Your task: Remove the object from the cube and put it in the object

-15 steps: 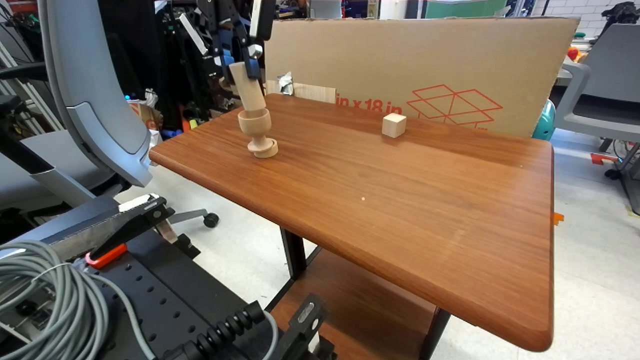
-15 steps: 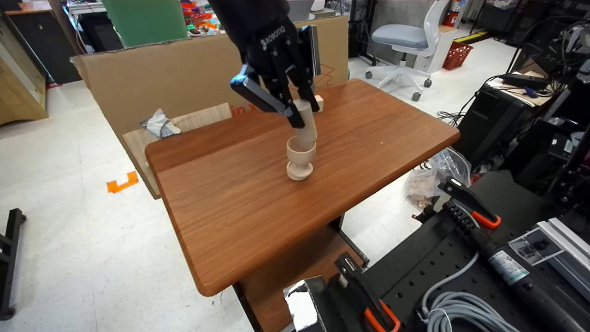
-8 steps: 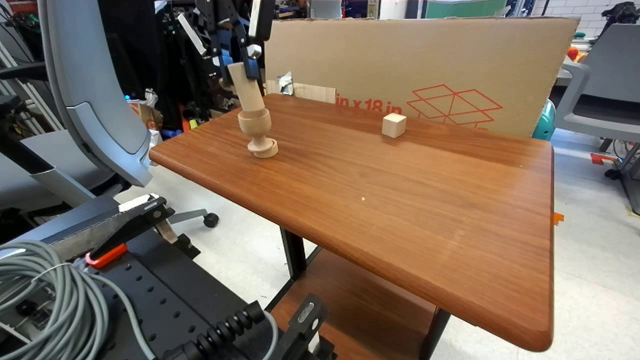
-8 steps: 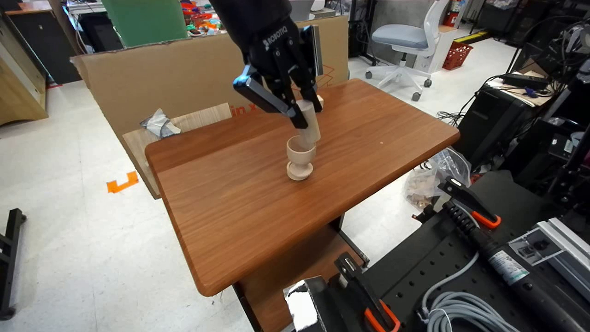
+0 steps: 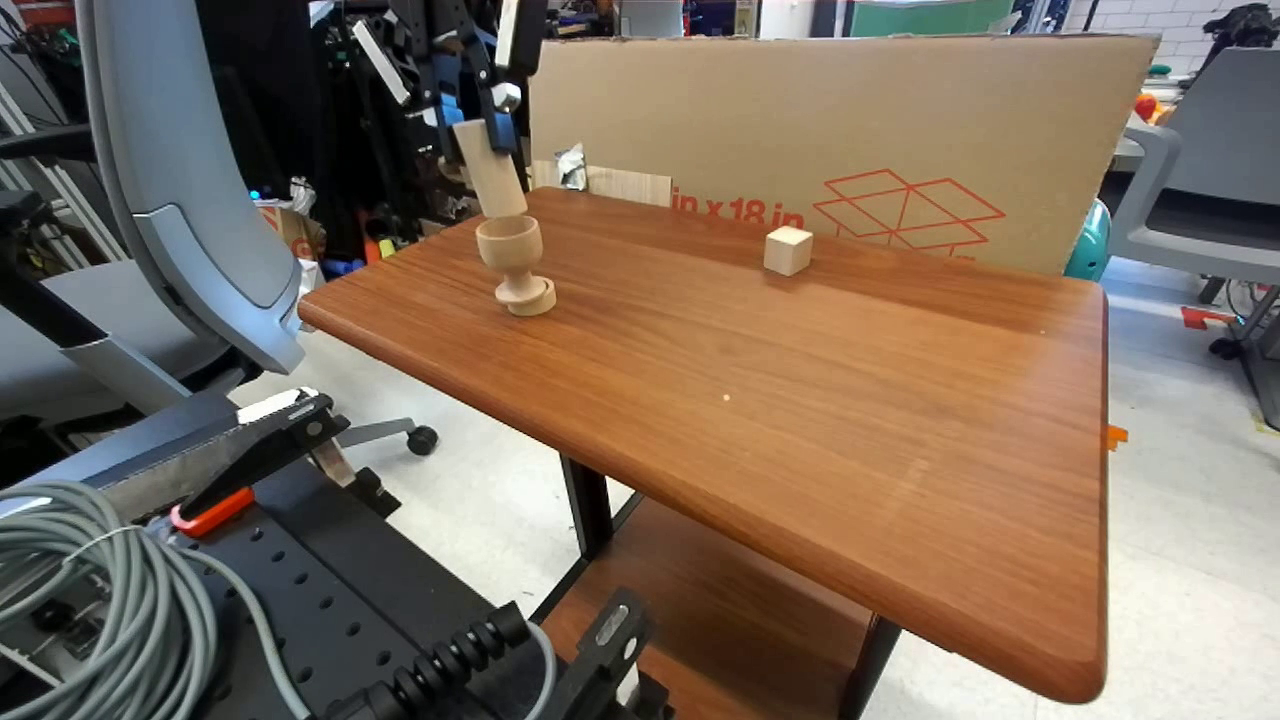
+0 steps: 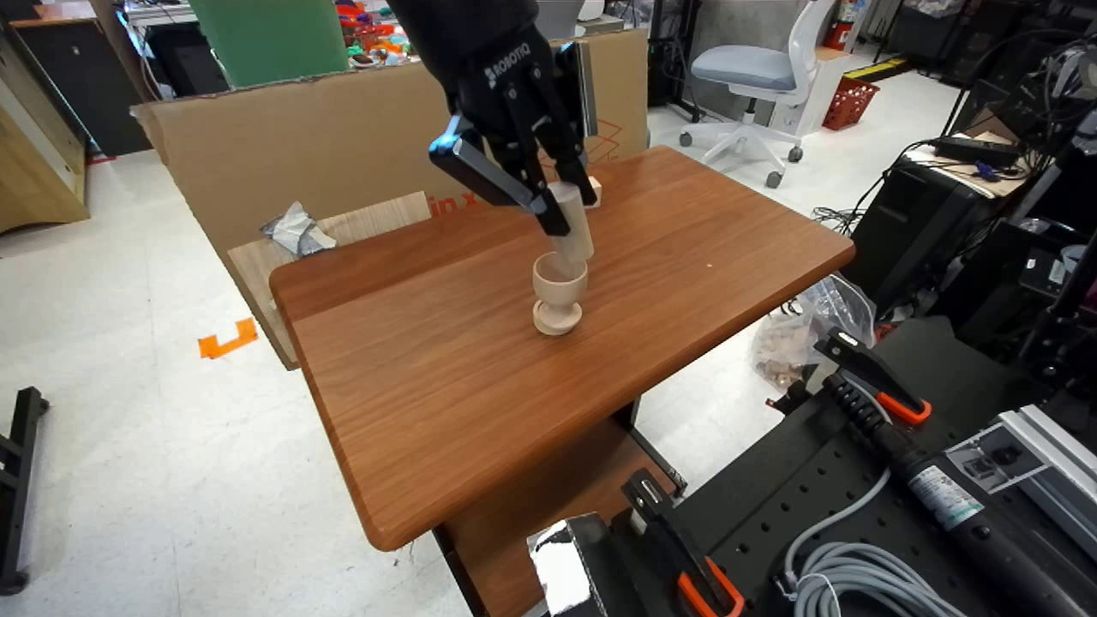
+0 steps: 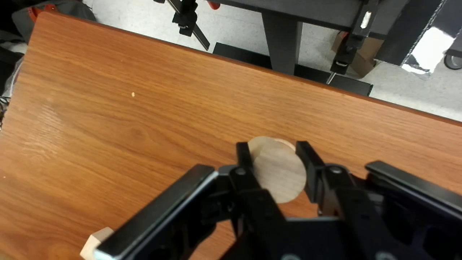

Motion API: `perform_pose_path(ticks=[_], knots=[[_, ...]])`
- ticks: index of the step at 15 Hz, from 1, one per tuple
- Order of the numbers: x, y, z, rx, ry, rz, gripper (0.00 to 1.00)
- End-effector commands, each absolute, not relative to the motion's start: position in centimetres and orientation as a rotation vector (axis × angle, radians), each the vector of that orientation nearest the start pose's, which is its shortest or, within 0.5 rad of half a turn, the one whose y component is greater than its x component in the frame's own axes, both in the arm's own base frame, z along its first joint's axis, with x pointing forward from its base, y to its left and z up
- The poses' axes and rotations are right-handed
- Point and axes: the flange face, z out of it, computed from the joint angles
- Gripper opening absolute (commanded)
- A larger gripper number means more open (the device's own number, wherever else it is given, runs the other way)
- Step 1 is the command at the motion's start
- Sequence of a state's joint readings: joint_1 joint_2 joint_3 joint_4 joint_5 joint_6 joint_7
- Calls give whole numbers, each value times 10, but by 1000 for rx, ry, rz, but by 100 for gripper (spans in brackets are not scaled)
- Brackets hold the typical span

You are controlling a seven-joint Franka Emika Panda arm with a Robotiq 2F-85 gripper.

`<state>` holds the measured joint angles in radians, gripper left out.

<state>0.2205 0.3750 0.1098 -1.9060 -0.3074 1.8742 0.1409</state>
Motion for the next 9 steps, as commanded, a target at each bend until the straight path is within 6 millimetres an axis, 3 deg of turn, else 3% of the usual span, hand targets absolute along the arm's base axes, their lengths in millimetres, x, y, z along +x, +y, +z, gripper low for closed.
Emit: perform_pose_path(ticks=[1, 9], knots=[[562, 170, 282, -3358, -621, 553, 10], [561, 171, 282, -3346, -665, 579, 10]])
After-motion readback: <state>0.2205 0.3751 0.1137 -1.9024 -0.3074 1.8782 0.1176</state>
